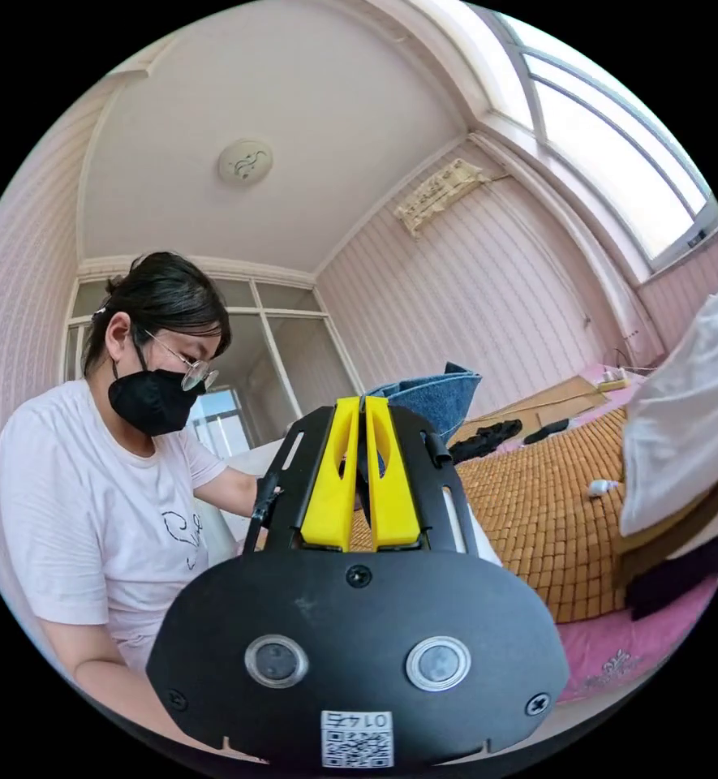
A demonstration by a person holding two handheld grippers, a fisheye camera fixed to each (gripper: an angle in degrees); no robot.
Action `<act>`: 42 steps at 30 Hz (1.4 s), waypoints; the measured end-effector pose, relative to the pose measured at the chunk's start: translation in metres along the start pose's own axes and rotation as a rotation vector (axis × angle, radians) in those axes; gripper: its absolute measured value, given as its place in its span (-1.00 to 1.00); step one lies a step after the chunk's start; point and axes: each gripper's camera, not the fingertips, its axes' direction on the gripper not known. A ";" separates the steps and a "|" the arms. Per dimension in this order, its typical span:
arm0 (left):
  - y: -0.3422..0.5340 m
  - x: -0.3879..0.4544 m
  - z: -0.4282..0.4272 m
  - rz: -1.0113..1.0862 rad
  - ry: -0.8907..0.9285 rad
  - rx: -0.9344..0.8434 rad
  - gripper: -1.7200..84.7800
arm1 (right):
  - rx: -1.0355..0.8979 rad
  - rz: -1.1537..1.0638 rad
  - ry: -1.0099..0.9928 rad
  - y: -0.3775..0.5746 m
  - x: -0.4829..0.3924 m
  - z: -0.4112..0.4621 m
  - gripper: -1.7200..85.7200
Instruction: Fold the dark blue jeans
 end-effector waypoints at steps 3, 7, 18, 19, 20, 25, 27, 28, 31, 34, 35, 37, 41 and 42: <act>0.035 -0.009 -0.094 -0.027 -0.088 0.007 -0.96 | -0.091 -0.032 -0.234 -0.003 -0.040 0.102 -0.95; 0.114 -0.009 -0.239 -0.146 -0.296 -0.049 -0.94 | -0.277 -0.008 -0.592 0.034 -0.117 0.283 -0.94; 0.403 0.065 -0.494 -0.896 -0.947 -0.239 -0.79 | -1.045 0.129 -0.524 0.284 -0.243 0.566 -0.84; 0.417 0.071 -0.498 -0.945 -0.919 -0.221 -0.79 | -1.065 0.106 -0.479 0.287 -0.248 0.571 -0.82; 0.423 0.072 -0.499 -0.968 -0.900 -0.214 -0.79 | -1.085 0.082 -0.435 0.288 -0.252 0.577 -0.81; 0.443 0.043 -0.469 -1.053 -0.744 -0.244 -0.75 | -1.122 -0.109 -0.215 0.281 -0.276 0.602 -0.78; 0.442 0.024 -0.458 -1.052 -0.717 -0.278 -0.71 | -1.132 -0.188 -0.095 0.281 -0.285 0.611 -0.74; 0.444 0.011 -0.451 -1.063 -0.693 -0.314 -0.70 | -1.148 -0.231 -0.021 0.284 -0.290 0.619 -0.71; 0.463 -0.025 -0.435 -1.185 -0.615 -0.500 -0.68 | -1.230 -0.348 0.081 0.302 -0.306 0.638 -0.65; 0.466 -0.033 -0.437 -1.190 -0.591 -0.532 -0.68 | -1.347 -0.417 0.123 0.331 -0.320 0.663 -0.65; 0.466 -0.033 -0.436 -1.181 -0.596 -0.540 -0.68 | -1.378 -0.428 0.133 0.342 -0.324 0.674 -0.64; 0.462 -0.031 -0.435 -1.133 -0.607 -0.559 -0.70 | -1.411 -0.412 0.169 0.354 -0.329 0.693 -0.64; 0.457 -0.030 -0.438 -1.120 -0.626 -0.570 -0.79 | -1.454 -0.446 0.200 0.364 -0.348 0.730 -0.66; 0.456 -0.028 -0.442 -1.111 -0.646 -0.569 -0.84 | -1.458 -0.449 0.198 0.365 -0.350 0.734 -0.67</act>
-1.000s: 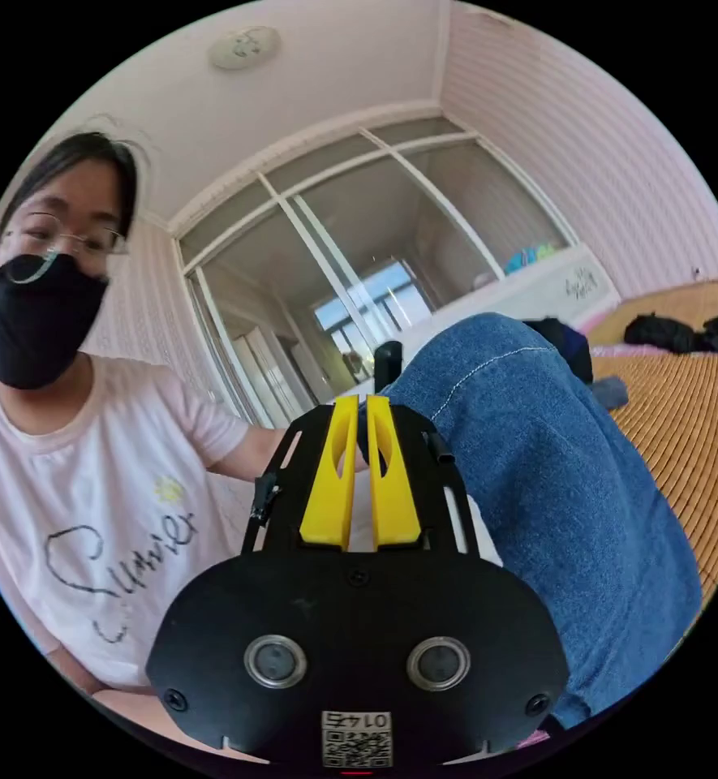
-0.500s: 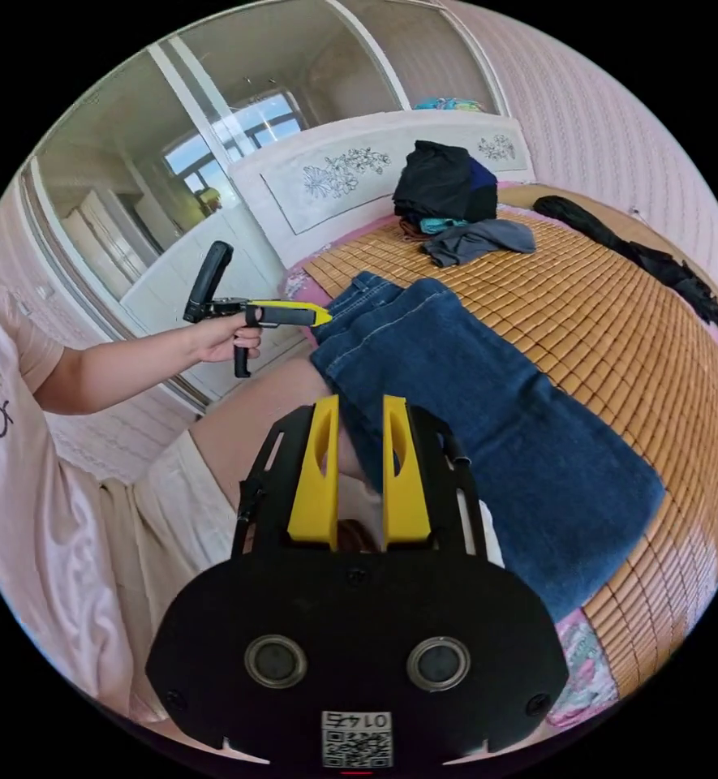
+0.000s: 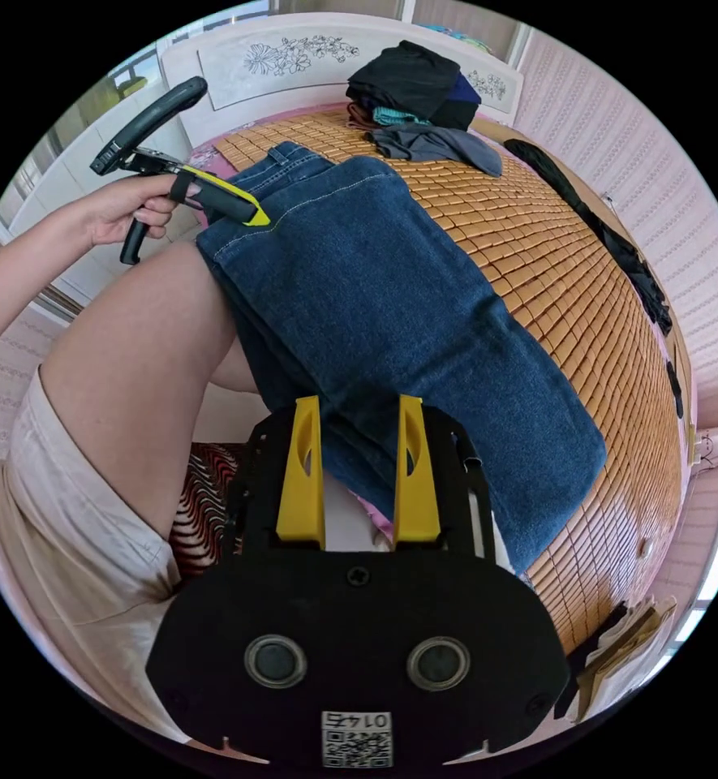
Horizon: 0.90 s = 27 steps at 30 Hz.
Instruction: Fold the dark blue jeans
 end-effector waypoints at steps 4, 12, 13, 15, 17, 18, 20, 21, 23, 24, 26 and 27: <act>0.003 0.005 -0.007 0.042 -0.020 0.001 -0.95 | -0.004 -0.003 -0.053 -0.023 -0.006 0.002 -0.78; -0.001 0.023 -0.022 0.107 -0.096 -0.023 -0.98 | 0.050 -0.078 0.028 -0.048 -0.035 -0.019 -0.90; 0.000 0.023 -0.025 0.108 -0.094 -0.016 -0.98 | 0.069 -0.080 0.046 -0.051 -0.038 -0.023 -0.89; 0.001 0.024 -0.028 0.106 -0.092 -0.013 -0.98 | 0.080 -0.064 0.056 -0.056 -0.042 -0.022 -0.85; 0.002 0.024 -0.027 0.102 -0.092 -0.015 -0.97 | 0.041 -0.065 0.032 -0.068 -0.049 -0.012 -0.73; 0.003 0.024 -0.024 0.104 -0.096 -0.023 -0.97 | 0.035 -0.069 0.037 -0.071 -0.051 -0.010 -0.70; 0.003 0.024 -0.020 0.090 -0.107 -0.030 -0.95 | 0.031 -0.106 0.075 -0.080 -0.062 -0.006 -0.69; 0.004 0.024 -0.018 0.077 -0.115 -0.032 -0.93 | 0.029 -0.119 0.081 -0.082 -0.064 -0.005 -0.71; 0.003 0.025 -0.017 0.060 -0.110 -0.044 -0.88 | 0.050 -0.142 0.099 -0.086 -0.068 -0.008 -0.80; 0.002 0.025 -0.018 0.049 -0.106 -0.047 -0.86 | 0.057 -0.142 0.097 -0.087 -0.068 -0.009 -0.82; 0.003 0.025 -0.020 0.044 -0.099 -0.049 -0.85 | 0.073 -0.131 0.090 -0.090 -0.064 -0.016 -0.88; 0.004 0.023 -0.021 0.033 -0.085 -0.048 -0.84 | 0.076 -0.131 0.090 -0.090 -0.063 -0.017 -0.89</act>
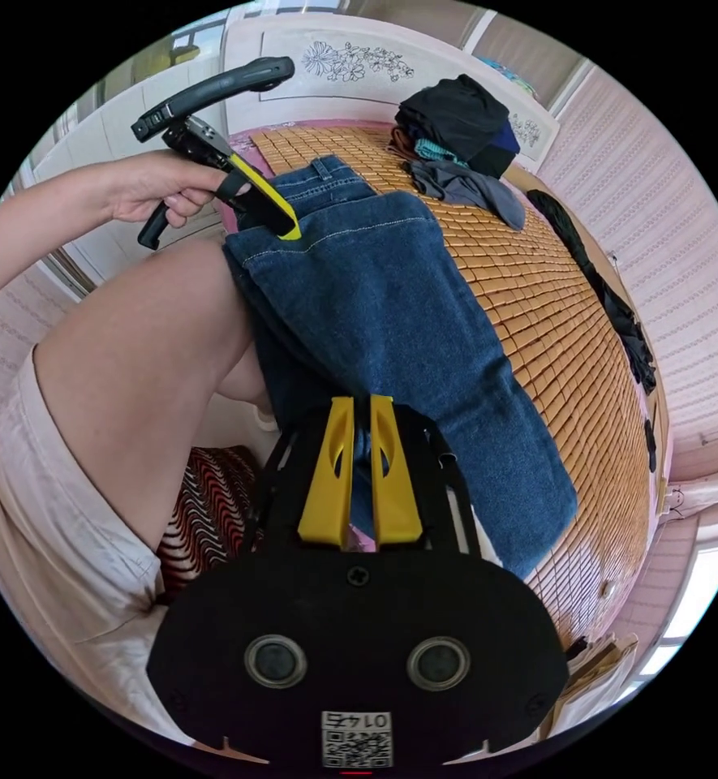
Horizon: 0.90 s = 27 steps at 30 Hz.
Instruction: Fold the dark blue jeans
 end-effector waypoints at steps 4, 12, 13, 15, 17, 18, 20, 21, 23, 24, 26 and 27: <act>0.003 -0.007 -0.003 -0.035 0.065 -0.004 -0.81 | 0.016 -0.005 0.007 -0.002 0.006 -0.007 -0.92; 0.003 0.005 -0.007 0.022 0.058 -0.046 -0.84 | -0.080 -0.041 0.001 -0.006 0.009 0.007 -0.93; 0.005 0.009 -0.010 0.045 0.042 -0.040 -0.85 | -0.086 -0.038 0.002 -0.005 0.011 0.008 -0.93; 0.009 0.014 -0.013 0.058 0.032 -0.026 -0.87 | -0.091 -0.030 0.000 -0.003 0.014 0.009 -0.94; 0.014 0.015 -0.017 0.054 0.039 -0.012 -0.92 | -0.093 -0.029 0.000 0.001 0.019 0.009 -0.94; 0.017 0.016 -0.020 0.048 0.044 -0.003 -0.94 | -0.094 -0.029 0.000 0.002 0.020 0.009 -0.94; 0.022 0.018 -0.025 0.039 0.051 0.007 -0.96 | -0.098 -0.032 0.001 0.007 0.026 0.009 -0.94; 0.025 0.020 -0.030 0.039 0.050 0.011 -0.97 | -0.099 -0.033 0.001 0.009 0.028 0.009 -0.94; 0.029 0.024 -0.038 0.046 0.044 0.019 -0.97 | -0.100 -0.035 0.003 0.015 0.034 0.008 -0.94; 0.032 0.027 -0.044 0.049 0.042 0.027 -0.98 | -0.100 -0.036 0.004 0.017 0.036 0.007 -0.94; 0.036 0.031 -0.056 0.059 0.038 0.041 -0.98 | -0.098 -0.038 0.007 0.025 0.043 0.006 -0.94; 0.039 0.035 -0.064 0.068 0.037 0.052 -0.98 | -0.097 -0.037 0.007 0.027 0.045 0.006 -0.94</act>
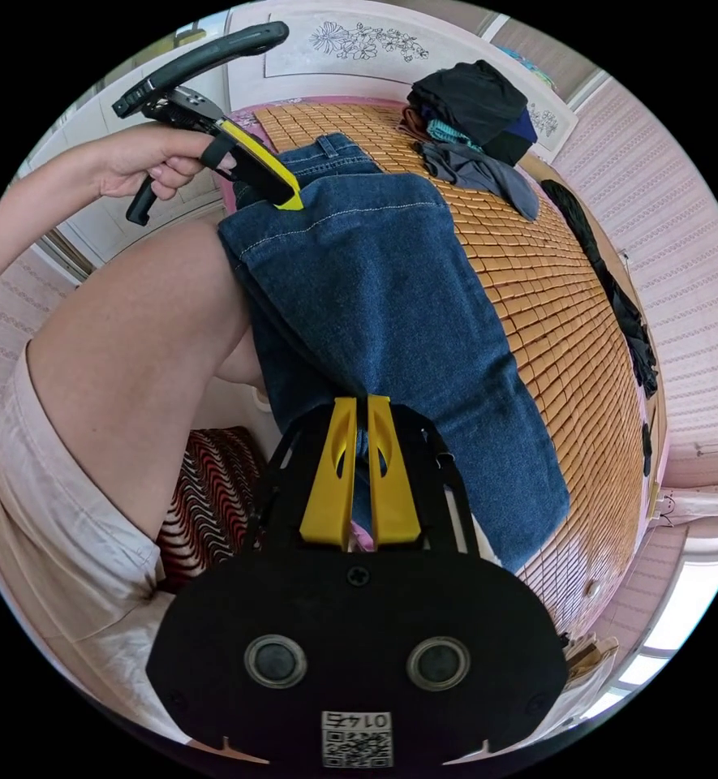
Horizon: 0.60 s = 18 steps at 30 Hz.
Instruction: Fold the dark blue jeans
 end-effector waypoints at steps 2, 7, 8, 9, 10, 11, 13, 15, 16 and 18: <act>0.002 0.008 -0.014 0.019 -0.004 0.019 -0.98 | 0.011 0.008 -0.004 0.011 0.010 -0.003 -0.94; 0.005 0.034 -0.078 0.086 -0.037 0.157 -0.98 | 0.104 0.073 -0.028 0.042 0.042 -0.034 -0.94; 0.005 0.036 -0.086 0.089 -0.034 0.179 -0.98 | 0.140 0.086 -0.028 0.051 0.052 -0.046 -0.94; 0.005 0.040 -0.104 0.091 -0.032 0.226 -0.98 | 0.160 0.092 -0.028 0.055 0.056 -0.052 -0.94; 0.005 0.042 -0.121 0.088 -0.034 0.270 -0.98 | 0.204 0.101 -0.032 0.063 0.065 -0.065 -0.94; 0.005 0.043 -0.129 0.086 -0.033 0.289 -0.98 | 0.245 0.106 -0.036 0.070 0.074 -0.077 -0.94; 0.008 0.046 -0.160 0.087 -0.055 0.353 -0.98 | 0.297 0.095 -0.054 0.076 0.084 -0.092 -0.93; 0.016 0.047 -0.182 0.093 -0.137 0.391 -0.98 | 0.347 0.075 -0.104 0.076 0.090 -0.102 -0.93; 0.024 0.044 -0.192 0.083 -0.200 0.408 -0.98 | 0.378 0.048 -0.135 0.072 0.089 -0.104 -0.93; 0.035 0.032 -0.194 0.055 -0.247 0.373 -0.98 | 0.375 -0.001 -0.163 0.063 0.081 -0.094 -0.92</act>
